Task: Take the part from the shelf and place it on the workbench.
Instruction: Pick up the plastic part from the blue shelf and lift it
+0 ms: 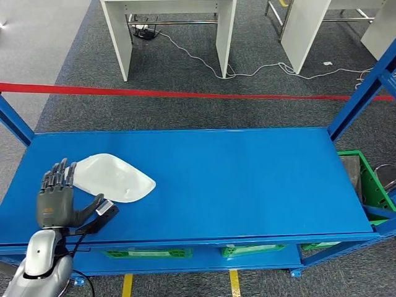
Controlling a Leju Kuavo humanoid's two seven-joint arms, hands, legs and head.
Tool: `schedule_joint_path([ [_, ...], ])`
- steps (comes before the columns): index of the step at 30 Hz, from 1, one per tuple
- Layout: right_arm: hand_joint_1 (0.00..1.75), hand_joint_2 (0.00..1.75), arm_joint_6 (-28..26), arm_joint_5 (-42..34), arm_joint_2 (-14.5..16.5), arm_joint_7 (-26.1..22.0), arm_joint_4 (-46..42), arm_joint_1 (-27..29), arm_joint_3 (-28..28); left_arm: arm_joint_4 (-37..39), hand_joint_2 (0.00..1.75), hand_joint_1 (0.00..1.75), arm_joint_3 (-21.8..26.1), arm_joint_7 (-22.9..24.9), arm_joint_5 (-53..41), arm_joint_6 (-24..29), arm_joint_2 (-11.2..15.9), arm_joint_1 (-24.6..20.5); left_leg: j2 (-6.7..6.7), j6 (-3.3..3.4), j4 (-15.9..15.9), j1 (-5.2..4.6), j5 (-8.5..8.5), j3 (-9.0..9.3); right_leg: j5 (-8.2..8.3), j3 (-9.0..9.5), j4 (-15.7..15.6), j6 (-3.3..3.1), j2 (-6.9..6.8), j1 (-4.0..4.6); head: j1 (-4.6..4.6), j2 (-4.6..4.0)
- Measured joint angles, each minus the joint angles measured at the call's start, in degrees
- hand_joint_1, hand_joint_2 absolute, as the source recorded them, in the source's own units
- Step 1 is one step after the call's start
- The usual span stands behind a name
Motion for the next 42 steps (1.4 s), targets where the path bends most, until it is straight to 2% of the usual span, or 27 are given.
schedule_joint_path([
  [1,0.00,0.00,0.01,-0.01,0.00,0.01,0.00,0.03,-0.07,0.00,0.00,0.00,-0.08,-0.10,0.12,-0.18,-0.24,-0.01,0.01,0.06,0.02,-0.14,-0.03,0.01,-0.22,-1.06,1.95,-0.04,0.00,0.01,-0.01,0.00],
  [2,0.00,0.00,0.01,-0.01,0.00,0.02,0.00,0.04,-0.15,-0.01,0.00,0.00,-0.15,-0.16,0.16,-0.28,-0.44,-0.03,0.00,0.09,0.05,-0.26,-0.04,0.05,0.68,-1.05,1.67,-0.18,-0.01,0.03,0.00,0.00],
  [3,0.00,0.00,0.02,-0.01,0.00,0.02,0.00,0.04,-0.23,-0.04,0.00,0.00,-0.21,-0.21,0.19,-0.37,-0.65,-0.05,-0.03,0.09,0.06,-0.36,-0.06,0.12,2.49,0.09,-0.85,-0.44,-0.01,0.08,0.01,0.00],
  [4,0.00,0.00,0.02,-0.01,0.00,0.02,0.00,0.01,-0.28,-0.13,0.00,0.00,-0.26,-0.24,0.19,-0.41,-0.84,-0.08,-0.06,0.05,0.08,-0.44,-0.10,0.20,4.63,1.97,-4.83,-0.83,-0.02,0.17,0.02,0.00],
  [6,0.00,0.00,0.02,0.04,0.00,0.02,0.00,-0.08,-0.32,-0.36,0.00,0.00,-0.31,-0.27,0.22,-0.51,-1.11,-0.15,-0.09,-0.23,0.22,-0.73,-0.20,0.14,7.04,5.47,-11.77,-1.45,-0.09,0.36,-0.02,0.00],
  [7,0.00,0.00,0.02,0.08,0.00,0.03,0.00,-0.09,-0.33,-0.45,0.00,0.00,-0.32,-0.28,0.27,-0.59,-1.16,-0.21,-0.09,-0.46,0.27,-0.81,-0.20,0.04,7.31,6.34,-13.49,-1.62,-0.10,0.45,-0.06,0.00],
  [10,0.00,0.00,0.03,0.22,0.01,0.08,0.00,0.05,-0.37,-0.61,0.00,0.00,-0.38,-0.29,0.39,-1.31,-1.11,-0.40,-0.08,-1.37,0.31,-0.69,-0.19,-0.08,7.41,6.70,-14.33,-2.03,-0.06,0.45,-0.07,0.00],
  [11,0.00,0.00,0.08,0.29,0.01,0.08,0.00,0.07,-0.39,-0.66,0.00,0.00,-0.43,-0.30,0.51,-1.91,-0.97,-0.53,-0.09,-1.74,0.97,-0.61,-0.76,-0.32,7.57,6.80,-14.55,-2.29,-0.09,0.33,-0.15,0.00],
  [13,0.00,0.00,0.23,0.42,0.02,0.04,0.00,0.02,-0.45,-0.66,0.00,0.00,-0.49,-0.37,1.12,-3.60,-0.49,-0.98,-0.11,-2.48,5.65,-0.38,-3.65,-2.26,7.80,6.99,-14.87,-2.72,-0.18,0.09,-0.34,0.00],
  [15,0.00,0.00,0.38,0.52,0.02,0.00,0.00,0.02,-0.55,-0.44,0.00,0.00,-0.51,-0.55,1.89,-5.15,0.10,-1.45,-0.11,-3.06,13.15,-0.15,-6.96,-5.60,7.79,6.99,-14.87,-2.83,-0.18,0.10,-0.42,0.00],
  [16,0.00,0.00,0.42,0.56,0.02,0.00,0.00,0.04,-0.61,-0.28,0.44,0.00,-0.51,-0.63,2.15,-5.64,0.39,-1.62,-0.10,-3.25,15.52,-0.05,-7.46,-6.68,7.78,7.01,-14.85,-2.83,-0.17,0.10,-0.42,0.00],
  [17,0.00,0.00,0.46,0.60,0.02,-0.01,0.00,0.05,-0.68,-0.12,0.87,0.00,-0.52,-0.72,2.36,-5.98,0.64,-1.79,-0.10,-3.38,15.86,0.05,-6.83,-6.87,7.77,7.04,-14.82,-2.81,-0.14,0.09,-0.42,0.00],
  [18,0.00,0.00,0.51,0.64,0.02,-0.03,0.00,0.06,-0.74,0.01,1.31,0.00,-0.52,-0.86,2.68,-6.41,0.88,-2.01,-0.10,-3.44,13.93,0.17,-5.17,-6.00,7.73,7.12,-14.78,-2.75,-0.10,0.07,-0.43,0.00],
  [19,0.00,0.00,0.56,0.70,0.02,-0.06,0.00,0.05,-0.79,0.14,1.75,0.00,-0.53,-1.12,3.18,-7.04,1.14,-2.33,-0.09,-3.47,10.34,0.29,-2.93,-4.37,7.66,7.21,-14.72,-2.64,-0.07,0.06,-0.43,0.00],
  [20,0.00,0.00,0.62,0.77,0.02,-0.09,0.00,0.03,-0.81,0.39,1.75,0.00,-0.55,-1.55,4.00,-7.94,1.44,-2.78,-0.11,-3.45,6.51,0.33,-1.22,-2.60,7.55,7.25,-14.62,-2.46,-0.05,0.14,-0.42,0.00],
  [22,0.00,0.00,0.69,1.00,0.02,-0.17,0.00,-0.03,-0.84,1.31,1.75,0.00,-0.59,-2.76,6.53,-10.38,2.15,-4.01,-0.19,-2.96,1.34,0.24,0.22,-0.46,7.44,6.97,-14.38,-1.95,-0.05,0.37,-0.33,0.00],
  [26,0.00,0.00,0.87,1.50,0.01,-0.58,0.00,-0.07,-0.88,4.31,1.75,0.00,-0.55,-4.76,10.66,-13.55,3.67,-6.53,-0.23,-1.19,0.18,0.13,0.29,-0.44,7.05,6.15,-13.90,-0.75,-0.12,0.34,-0.28,0.00],
  [28,0.00,0.00,0.90,1.62,0.01,-0.85,0.00,-0.07,-0.88,5.62,1.75,0.00,-0.54,-5.08,11.23,-13.99,4.12,-7.68,-0.16,-0.41,-0.08,0.26,0.52,-0.41,4.48,3.92,-9.47,-0.40,-0.12,0.26,-0.09,0.00],
  [30,0.00,0.00,0.91,1.69,0.01,-0.95,0.00,-0.03,-0.88,6.77,1.75,0.00,-0.54,-5.16,11.42,-14.45,4.37,-8.36,-0.07,-0.05,-0.06,0.11,0.51,-0.50,1.11,0.19,-1.70,-0.26,-0.12,0.23,0.07,0.00],
  [31,0.00,0.00,0.92,1.72,-0.01,-0.95,0.00,-0.01,-0.89,7.40,1.75,0.00,-0.54,-5.16,11.57,-14.84,4.44,-8.59,-0.03,0.00,-0.05,0.02,0.50,-0.51,0.33,-1.29,1.15,-0.23,-0.13,0.22,0.06,0.00],
  [32,0.00,0.00,0.93,1.77,-0.01,-0.95,0.00,0.02,-0.90,8.10,1.75,0.00,-0.54,-5.16,11.86,-15.40,4.50,-8.91,-0.03,0.02,-0.04,-0.05,0.49,-0.50,0.66,-1.84,2.02,-0.28,-0.13,0.23,0.08,0.00],
  [33,0.00,0.00,0.96,1.85,-0.02,-0.94,0.00,0.03,-0.90,8.89,1.75,0.00,-0.54,-5.25,12.28,-16.12,4.58,-9.36,-0.09,0.02,-0.03,-0.11,0.49,-0.45,2.05,-1.25,0.59,-0.43,-0.13,0.23,0.08,0.00],
  [35,0.00,0.00,1.02,2.09,-0.03,-0.95,0.00,-0.02,-0.90,10.59,1.75,0.00,-0.54,-5.64,13.21,-17.54,4.80,-10.55,-0.25,-0.09,-0.01,-0.18,0.42,-0.27,5.96,2.39,-6.96,-0.97,-0.13,0.30,0.09,0.00],
  [36,0.00,0.00,1.05,2.24,-0.04,-0.96,0.00,-0.07,-0.90,11.47,1.75,0.00,-0.54,-5.98,13.62,-18.10,4.95,-11.14,-0.32,-0.27,0.07,-0.31,0.33,-0.25,7.16,4.35,-10.64,-1.22,-0.12,0.35,0.07,0.00],
  [38,0.00,0.00,1.10,2.49,-0.05,-1.01,0.00,-0.09,-0.90,13.25,1.75,0.00,-0.52,-6.67,14.31,-18.66,5.30,-12.21,-0.35,-0.86,0.11,-0.46,0.33,-0.28,7.64,6.26,-14.01,-1.52,-0.07,0.49,0.02,0.00],
  [40,0.00,0.00,1.17,2.73,-0.10,-1.05,0.00,-0.03,-0.91,14.93,1.75,0.00,-0.52,-7.13,14.69,-18.37,5.70,-13.25,-0.37,-1.54,-0.06,-0.44,0.46,-0.19,7.75,6.55,-14.30,-1.86,-0.06,0.48,0.00,0.00],
  [42,0.00,0.00,1.25,2.95,-0.13,-1.10,0.00,-0.04,-0.91,16.56,1.75,0.00,-0.54,-7.27,14.50,-17.39,6.11,-14.02,-0.35,-2.21,1.21,-0.34,-0.66,-0.53,8.07,6.80,-14.74,-2.48,-0.13,0.24,-0.11,0.00],
])
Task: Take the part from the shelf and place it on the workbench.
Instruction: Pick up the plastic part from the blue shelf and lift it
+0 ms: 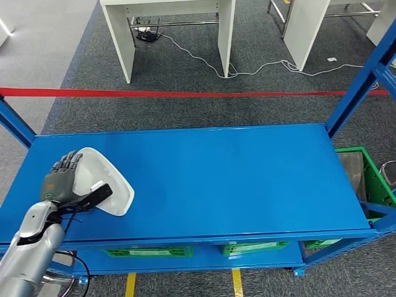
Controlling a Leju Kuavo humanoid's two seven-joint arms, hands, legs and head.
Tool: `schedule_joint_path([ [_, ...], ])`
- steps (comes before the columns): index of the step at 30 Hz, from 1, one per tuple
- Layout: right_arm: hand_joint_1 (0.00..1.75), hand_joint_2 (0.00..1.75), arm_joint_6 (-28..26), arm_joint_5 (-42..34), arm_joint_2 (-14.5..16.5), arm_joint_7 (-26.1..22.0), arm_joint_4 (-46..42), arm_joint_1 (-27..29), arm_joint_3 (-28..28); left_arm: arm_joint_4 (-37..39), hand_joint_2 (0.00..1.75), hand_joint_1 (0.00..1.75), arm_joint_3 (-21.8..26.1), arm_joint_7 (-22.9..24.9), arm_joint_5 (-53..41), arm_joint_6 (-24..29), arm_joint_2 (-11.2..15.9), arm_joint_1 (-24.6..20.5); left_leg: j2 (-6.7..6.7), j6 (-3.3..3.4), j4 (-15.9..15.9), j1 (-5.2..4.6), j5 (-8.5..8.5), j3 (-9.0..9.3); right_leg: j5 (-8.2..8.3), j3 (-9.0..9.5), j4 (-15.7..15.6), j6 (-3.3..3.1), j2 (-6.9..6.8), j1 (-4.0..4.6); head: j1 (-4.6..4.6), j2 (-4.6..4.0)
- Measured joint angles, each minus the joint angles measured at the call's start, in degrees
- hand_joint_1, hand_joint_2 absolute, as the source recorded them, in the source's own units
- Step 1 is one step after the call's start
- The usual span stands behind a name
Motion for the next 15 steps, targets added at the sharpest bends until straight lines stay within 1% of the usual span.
schedule_joint_path([
  [1,0.00,0.00,0.04,0.07,0.00,-0.02,0.00,-0.03,-0.01,0.84,1.75,0.00,-0.01,-0.01,-0.16,0.54,0.23,-0.29,0.01,-0.32,2.28,0.07,-1.48,-0.91,0.14,0.10,-0.21,-0.28,-0.04,-0.14,-0.09,0.00],
  [3,0.00,0.00,0.09,0.19,-0.01,-0.03,0.00,-0.01,-0.01,2.30,1.75,0.00,-0.03,-0.01,-0.56,1.36,0.56,-0.73,0.02,-0.81,9.48,0.19,-5.17,-3.98,0.19,0.10,-0.26,-0.55,-0.06,-0.14,-0.20,0.00],
  [4,0.00,0.00,0.09,0.25,-0.01,-0.03,0.00,0.03,-0.01,2.83,1.75,0.00,-0.03,0.00,-0.77,1.69,0.64,-0.87,0.02,-0.97,12.62,0.24,-6.33,-5.33,0.19,0.11,-0.25,-0.57,-0.07,-0.12,-0.17,0.00],
  [5,0.00,0.00,0.08,0.33,-0.01,-0.02,0.00,0.08,-0.01,3.26,1.75,0.00,-0.03,0.03,-1.05,2.01,0.68,-1.02,0.03,-1.05,14.11,0.25,-6.46,-5.91,0.19,0.14,-0.25,-0.57,-0.07,-0.12,-0.17,0.00],
  [6,0.00,0.00,0.08,0.40,-0.01,-0.02,0.00,0.09,-0.01,3.64,1.75,0.00,-0.03,0.07,-1.38,2.33,0.74,-1.21,0.03,-1.04,13.51,0.25,-5.57,-5.50,0.19,0.20,-0.24,-0.57,-0.07,-0.11,-0.18,0.00],
  [7,0.00,0.00,0.08,0.45,-0.01,-0.02,0.00,0.09,-0.01,3.97,1.75,0.00,-0.03,0.13,-1.70,2.61,0.83,-1.46,0.03,-0.90,10.72,0.24,-3.79,-4.00,0.19,0.30,-0.24,-0.55,-0.07,-0.10,-0.19,0.00],
  [8,0.00,0.00,0.08,0.48,0.00,-0.02,0.00,0.07,-0.01,4.25,1.75,0.00,-0.04,0.19,-1.99,2.84,0.95,-1.73,0.03,-0.59,6.70,0.19,-1.81,-1.88,0.20,0.41,-0.23,-0.51,-0.07,-0.10,-0.20,0.00],
  [9,0.00,0.00,0.08,0.49,0.01,-0.02,0.00,0.06,-0.01,4.45,1.75,0.00,-0.06,0.24,-2.21,3.01,1.10,-2.02,0.05,-0.25,2.72,0.07,-0.45,0.13,0.17,0.46,-0.15,-0.38,-0.04,0.02,-0.19,0.00],
  [10,0.00,0.00,0.08,0.50,0.01,-0.02,0.00,0.03,-0.01,4.59,1.75,0.00,-0.09,0.27,-2.34,3.13,1.21,-2.29,0.06,0.10,-0.25,-0.07,0.37,1.58,0.18,0.46,-0.11,-0.17,-0.02,0.09,-0.14,0.00],
  [11,0.00,0.00,0.08,0.51,0.02,-0.02,0.00,0.01,-0.01,4.73,1.75,0.00,-0.11,0.29,-2.42,3.21,1.30,-2.49,0.06,0.42,-1.79,-0.23,0.52,2.26,0.19,0.42,-0.08,0.13,0.00,0.11,-0.14,0.00],
  [13,0.00,0.00,0.08,0.52,0.02,-0.02,0.00,-0.02,-0.01,4.91,1.75,0.00,-0.17,0.30,-2.48,3.23,1.36,-2.79,0.04,1.04,-2.46,-0.44,0.58,2.43,0.27,0.44,-0.20,0.85,0.01,-0.01,-0.11,0.00],
  [14,0.00,0.00,0.08,0.52,0.01,-0.02,0.00,-0.02,-0.01,4.99,1.75,0.00,-0.20,0.30,-2.49,3.24,1.35,-2.89,0.09,1.38,-2.79,-0.39,0.84,2.59,0.10,0.33,-0.05,1.18,0.01,-0.09,-0.12,0.00],
  [15,0.00,0.00,0.08,0.52,0.01,-0.02,0.00,-0.04,-0.01,5.03,1.75,0.00,-0.25,0.30,-2.50,3.24,1.34,-2.99,0.15,1.74,-3.13,-0.27,1.14,2.73,-0.55,-0.06,0.70,1.48,0.01,-0.12,-0.03,0.00],
])
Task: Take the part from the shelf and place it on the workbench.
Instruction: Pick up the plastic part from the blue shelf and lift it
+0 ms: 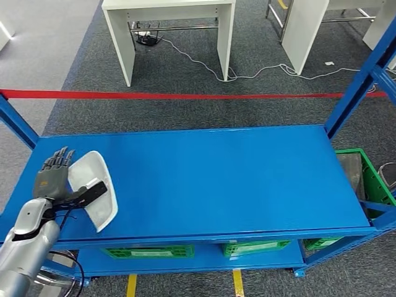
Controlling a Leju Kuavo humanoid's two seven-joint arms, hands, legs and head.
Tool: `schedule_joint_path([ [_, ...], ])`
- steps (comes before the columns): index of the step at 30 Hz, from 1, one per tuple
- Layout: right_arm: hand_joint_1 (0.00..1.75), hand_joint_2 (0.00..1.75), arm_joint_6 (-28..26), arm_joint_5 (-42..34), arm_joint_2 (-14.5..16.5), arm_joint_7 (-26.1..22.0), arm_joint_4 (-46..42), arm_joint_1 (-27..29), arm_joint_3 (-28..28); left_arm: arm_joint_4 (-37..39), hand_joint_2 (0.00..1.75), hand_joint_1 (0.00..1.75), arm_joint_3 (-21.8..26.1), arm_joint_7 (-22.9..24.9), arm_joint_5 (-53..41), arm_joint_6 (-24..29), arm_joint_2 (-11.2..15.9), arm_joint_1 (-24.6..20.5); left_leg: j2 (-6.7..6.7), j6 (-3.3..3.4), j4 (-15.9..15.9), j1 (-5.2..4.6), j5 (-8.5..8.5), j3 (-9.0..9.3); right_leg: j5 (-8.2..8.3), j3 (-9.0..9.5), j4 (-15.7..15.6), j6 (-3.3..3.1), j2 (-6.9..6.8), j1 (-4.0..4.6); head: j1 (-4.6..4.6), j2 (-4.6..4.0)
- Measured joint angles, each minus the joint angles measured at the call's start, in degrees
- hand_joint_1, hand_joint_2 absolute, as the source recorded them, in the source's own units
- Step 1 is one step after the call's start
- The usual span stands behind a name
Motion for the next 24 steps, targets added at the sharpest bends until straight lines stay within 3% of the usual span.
schedule_joint_path([
  [1,0.00,0.00,0.00,0.00,-0.01,0.00,0.00,-0.01,0.01,0.03,1.75,0.00,-0.06,0.00,-0.01,0.00,-0.02,-0.08,0.06,0.28,-0.32,0.17,0.29,0.09,-1.22,-0.85,1.75,0.25,0.00,-0.02,0.10,0.00],
  [4,0.00,0.00,-0.01,0.00,-0.01,0.01,0.00,0.08,0.01,0.21,1.75,0.00,-0.30,0.00,-0.04,0.01,-0.09,-0.15,0.18,0.56,-0.41,0.28,0.50,-0.18,-6.40,-5.76,12.34,0.87,-0.02,-0.22,0.26,0.00],
  [5,0.00,0.00,-0.02,0.01,-0.02,0.01,0.00,0.12,0.00,0.32,1.75,0.00,-0.37,0.00,-0.13,0.03,-0.12,-0.18,0.20,0.54,-0.40,0.32,0.52,-0.21,-6.93,-6.78,14.67,1.07,-0.03,-0.28,0.24,0.00],
  [6,0.00,0.00,-0.02,0.02,-0.04,0.02,0.00,0.14,0.00,0.46,1.75,0.00,-0.44,0.00,-0.28,0.06,-0.14,-0.23,0.19,0.48,-0.37,0.38,0.52,-0.21,-6.31,-6.72,14.73,1.23,-0.05,-0.36,0.25,0.00],
  [7,0.00,0.00,-0.02,0.03,-0.07,0.02,0.00,0.14,0.00,0.61,1.75,0.00,-0.54,0.00,-0.50,0.15,-0.15,-0.27,0.14,0.32,-0.29,0.49,0.48,-0.18,-4.71,-5.48,12.40,1.38,-0.08,-0.51,0.24,0.00],
  [9,0.00,0.00,-0.03,0.09,-0.10,0.02,0.01,0.09,0.00,0.80,0.87,0.00,-0.73,0.00,-1.02,0.68,-0.12,-0.32,-0.02,-0.38,0.22,0.59,0.20,-0.27,-1.50,-1.50,4.70,1.71,-0.08,-0.87,0.32,0.00],
  [11,0.00,0.00,-0.03,0.14,-0.07,0.02,0.02,0.03,0.00,0.87,0.00,0.00,-0.83,0.00,-1.45,2.03,-0.03,-0.18,-0.15,-1.26,0.85,0.46,-0.11,-0.59,-0.57,0.85,0.30,1.17,0.20,-0.99,0.30,0.00],
  [14,0.00,0.00,-0.03,0.30,-0.05,0.10,0.02,0.05,-0.02,0.62,0.00,0.00,-0.98,0.38,-2.61,6.09,-0.05,0.70,-0.17,-2.15,1.05,0.56,-0.12,-0.84,-0.54,0.78,0.21,-0.34,0.52,-0.81,0.10,0.00],
  [16,0.00,0.00,-0.08,0.48,-0.04,0.16,0.02,0.05,-0.05,-0.16,0.00,0.00,-1.15,1.22,-4.25,9.83,-0.19,1.59,-0.12,-2.56,3.44,0.77,-1.91,-1.90,-0.29,0.61,0.18,-1.05,0.54,-0.80,-0.04,0.00],
  [19,0.00,0.00,-0.18,0.90,-0.04,0.17,0.02,0.06,-0.10,-2.31,0.00,0.00,-1.40,2.20,-7.36,15.14,-0.73,2.86,-0.09,-2.80,14.40,0.83,-7.30,-6.92,-0.22,0.32,0.17,-1.59,0.50,-0.45,-0.26,0.00],
  [20,0.00,0.00,-0.19,1.07,-0.04,0.17,0.02,0.08,-0.11,-3.12,0.00,0.00,-1.47,2.38,-8.53,16.57,-0.96,3.32,-0.09,-2.72,17.25,0.82,-8.02,-8.29,-0.25,0.29,0.18,-1.67,0.51,-0.30,-0.25,0.00],
  [21,0.00,0.00,-0.20,1.24,-0.04,0.17,0.02,0.09,-0.13,-3.89,0.00,0.00,-1.55,2.51,-9.65,17.77,-1.13,3.75,-0.09,-2.54,18.10,0.81,-7.58,-8.77,-0.30,0.32,0.19,-1.76,0.55,-0.15,-0.26,0.00],
  [22,0.00,0.00,-0.18,1.39,-0.03,0.17,0.02,0.08,-0.14,-4.69,0.00,0.00,-1.63,2.57,-10.69,18.78,-1.28,4.08,-0.09,-2.26,16.67,0.77,-6.05,-8.25,-0.36,0.43,0.20,-1.82,0.58,-0.01,-0.25,0.00],
  [24,0.00,0.00,-0.04,1.74,0.02,0.14,0.02,0.06,-0.15,-6.20,0.00,0.00,-1.81,2.49,-12.16,20.13,-1.50,4.35,-0.12,-1.37,9.56,0.49,-1.71,-5.32,-0.53,0.67,0.20,-1.85,0.64,0.25,-0.22,0.00],
])
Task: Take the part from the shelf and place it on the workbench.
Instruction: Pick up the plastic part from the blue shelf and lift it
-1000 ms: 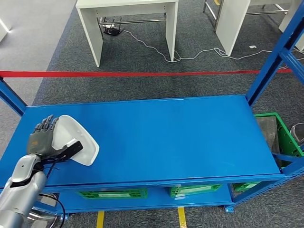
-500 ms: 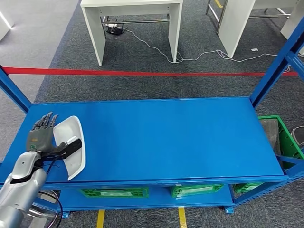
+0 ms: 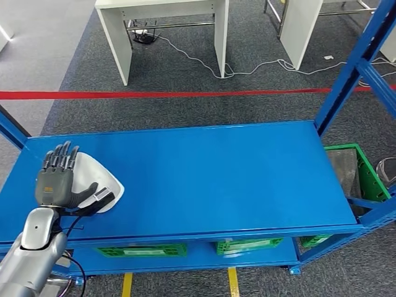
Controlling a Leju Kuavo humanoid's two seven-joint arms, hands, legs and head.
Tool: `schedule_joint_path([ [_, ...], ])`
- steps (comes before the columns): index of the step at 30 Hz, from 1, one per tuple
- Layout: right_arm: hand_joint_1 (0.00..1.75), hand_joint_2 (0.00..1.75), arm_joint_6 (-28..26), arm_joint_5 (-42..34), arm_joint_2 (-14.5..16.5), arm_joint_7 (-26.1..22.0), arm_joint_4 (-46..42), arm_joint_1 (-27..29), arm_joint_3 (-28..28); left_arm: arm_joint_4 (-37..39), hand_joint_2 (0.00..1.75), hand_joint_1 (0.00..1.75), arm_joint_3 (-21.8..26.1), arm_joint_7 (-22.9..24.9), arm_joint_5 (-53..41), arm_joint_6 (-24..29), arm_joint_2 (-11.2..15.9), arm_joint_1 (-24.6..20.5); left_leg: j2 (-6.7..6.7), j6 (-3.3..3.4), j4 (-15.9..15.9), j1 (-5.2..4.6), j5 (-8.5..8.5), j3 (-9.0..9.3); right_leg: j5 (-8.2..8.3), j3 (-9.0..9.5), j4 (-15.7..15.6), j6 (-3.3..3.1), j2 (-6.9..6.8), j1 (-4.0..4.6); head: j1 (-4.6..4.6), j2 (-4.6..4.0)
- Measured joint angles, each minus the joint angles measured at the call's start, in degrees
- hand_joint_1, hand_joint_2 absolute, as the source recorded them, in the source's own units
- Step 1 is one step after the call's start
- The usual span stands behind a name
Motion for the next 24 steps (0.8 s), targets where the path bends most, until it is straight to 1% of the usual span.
schedule_joint_path([
  [1,0.00,0.00,0.11,0.17,0.04,-0.02,0.00,-0.05,0.00,-0.72,0.00,0.00,-0.09,-0.07,-0.60,0.40,-0.09,0.06,0.00,0.41,-3.39,-0.19,1.43,1.35,-0.07,-0.03,0.05,0.11,0.04,0.14,0.01,0.00],
  [2,0.00,0.00,0.22,0.34,0.08,-0.04,0.00,-0.10,0.00,-1.39,0.00,0.00,-0.16,-0.14,-1.13,0.62,-0.17,0.12,0.00,0.69,-5.71,-0.37,2.06,2.18,-0.09,-0.20,0.10,0.27,0.05,0.23,-0.01,0.00],
  [4,0.00,0.00,0.41,0.59,0.12,-0.05,0.00,-0.13,0.00,-2.64,0.00,0.00,-0.30,-0.21,-2.04,0.78,-0.39,0.46,0.01,0.83,-7.14,-0.56,1.85,2.41,-0.03,-0.61,0.08,0.80,0.02,0.29,-0.03,0.00],
  [5,0.00,0.00,0.47,0.70,0.12,-0.04,0.00,-0.12,0.00,-3.21,0.00,0.00,-0.36,-0.23,-2.38,0.80,-0.52,0.64,0.02,0.89,-7.43,-0.46,1.83,2.43,-0.11,-0.78,0.07,1.13,-0.04,0.27,-0.02,0.00],
  [6,0.00,0.00,0.52,0.80,0.12,-0.04,0.00,-0.10,0.00,-3.74,0.00,0.00,-0.42,-0.24,-2.58,0.80,-0.68,0.79,0.04,1.01,-7.68,-0.34,1.94,2.50,-0.46,-1.01,0.40,1.46,-0.09,0.24,0.02,0.00],
  [7,0.00,0.00,0.58,0.90,0.11,-0.03,0.00,-0.11,0.01,-4.26,0.00,0.00,-0.48,-0.27,-2.73,0.80,-0.84,0.87,0.08,1.20,-7.92,-0.20,2.05,2.60,-1.31,-1.64,1.63,1.78,-0.13,0.23,0.09,0.00],
  [8,0.00,0.00,0.63,0.98,0.11,-0.01,0.00,-0.13,0.01,-4.71,0.00,0.00,-0.57,-0.31,-2.84,0.79,-1.02,0.92,0.14,1.37,-8.10,-0.06,2.13,2.68,-2.68,-2.89,4.10,2.05,-0.16,0.20,0.14,0.00],
  [10,0.00,0.00,0.74,1.10,0.11,0.02,0.00,-0.13,0.02,-5.30,0.00,0.00,-0.75,-0.38,-2.90,0.77,-1.36,1.05,0.23,1.60,-8.09,-0.06,2.11,2.65,-5.96,-6.65,11.60,2.40,-0.20,0.10,0.21,0.00],
  [11,0.00,0.00,0.76,1.12,0.11,0.04,0.00,-0.11,0.01,-5.40,0.00,0.00,-0.86,-0.42,-2.91,0.76,-1.50,1.18,0.28,1.63,-8.08,-0.08,2.09,2.64,-6.99,-8.39,14.86,2.51,-0.21,0.07,0.18,0.00],
  [12,0.00,0.00,0.78,1.14,0.11,0.04,0.00,-0.09,0.01,-5.44,0.00,0.00,-0.94,-0.44,-2.92,0.76,-1.59,1.32,0.31,1.64,-8.06,-0.08,2.07,2.65,-7.00,-9.39,16.44,2.58,-0.22,0.07,0.20,0.00],
  [13,0.00,0.00,0.79,1.16,0.11,0.04,0.00,-0.08,0.00,-5.50,0.00,0.00,-1.02,-0.45,-2.92,0.76,-1.67,1.45,0.32,1.64,-8.04,-0.08,2.05,2.69,-5.87,-9.28,15.77,2.59,-0.23,0.06,0.20,0.00],
  [14,0.00,0.00,0.81,1.20,0.11,0.04,0.00,-0.07,0.00,-5.61,0.00,0.00,-1.09,-0.45,-2.92,0.76,-1.74,1.54,0.32,1.57,-7.99,-0.07,2.00,2.74,-3.83,-8.05,12.87,2.52,-0.26,0.05,0.20,0.00],
  [15,0.00,0.00,0.85,1.22,0.11,0.04,0.00,-0.09,0.00,-5.77,0.00,0.00,-1.15,-0.45,-2.92,0.74,-1.78,1.58,0.29,1.45,-7.92,-0.07,1.92,2.78,-1.64,-6.19,8.76,2.39,-0.33,0.04,0.21,0.00],
  [16,0.00,0.00,0.95,1.25,0.11,0.04,0.00,-0.13,0.01,-5.96,0.00,0.00,-1.19,-0.46,-2.92,0.67,-1.81,1.58,0.26,1.23,-7.67,-0.24,1.77,2.71,-0.11,-4.17,4.79,2.20,-0.40,0.03,0.21,0.00],
  [17,0.00,0.00,1.08,1.26,0.11,0.08,0.00,-0.17,0.01,-6.11,0.00,0.00,-1.22,-0.49,-2.88,0.47,-1.82,1.57,0.21,0.96,-7.49,-0.36,1.68,2.59,0.71,-2.74,2.01,1.95,-0.43,0.03,0.16,0.00],
  [18,0.00,0.00,1.20,1.26,0.11,0.13,0.00,-0.20,0.01,-6.22,0.00,0.00,-1.27,-0.61,-2.66,0.00,-1.82,1.56,0.18,0.69,-7.35,-0.47,1.63,2.46,0.79,-2.05,0.70,1.69,-0.42,0.06,0.13,0.00],
  [19,0.00,0.00,1.33,1.26,0.11,0.19,0.00,-0.18,0.01,-6.30,0.00,0.00,-1.41,-0.82,-2.12,-0.87,-1.83,1.58,0.16,0.44,-7.25,-0.57,1.65,2.36,0.65,-1.83,0.42,1.41,-0.36,0.11,0.09,0.00],
  [21,0.00,0.00,1.47,1.29,0.12,0.31,0.00,-0.09,0.00,-6.70,0.00,0.00,-1.87,-1.32,-0.67,-3.09,-1.84,1.67,0.15,-0.06,-7.05,-0.45,1.40,2.29,0.82,-1.91,0.32,0.80,-0.30,-0.02,0.08,0.00],
  [22,0.00,0.00,1.55,1.34,0.13,0.44,0.00,-0.07,0.00,-7.13,0.00,0.00,-2.25,-1.49,-0.13,-4.15,-1.84,1.70,0.15,-0.36,-5.97,-0.40,0.53,1.92,0.91,-1.87,0.24,0.49,-0.31,-0.13,-0.01,0.00],
  [23,0.00,0.00,1.62,1.39,0.13,0.60,0.00,-0.10,0.00,-7.60,0.00,0.00,-2.63,-1.54,0.09,-4.94,-1.81,1.70,0.14,-0.66,-3.92,-0.33,-0.84,1.11,0.97,-1.82,0.17,0.25,-0.34,-0.26,-0.07,0.00],
  [24,0.00,0.00,1.72,1.44,0.13,0.79,0.00,-0.13,0.00,-8.02,0.00,0.00,-3.05,-1.58,0.24,-5.75,-1.78,1.68,0.14,-0.92,-0.71,-0.26,-2.63,-0.23,0.98,-1.80,0.16,0.10,-0.36,-0.29,-0.15,0.00],
])
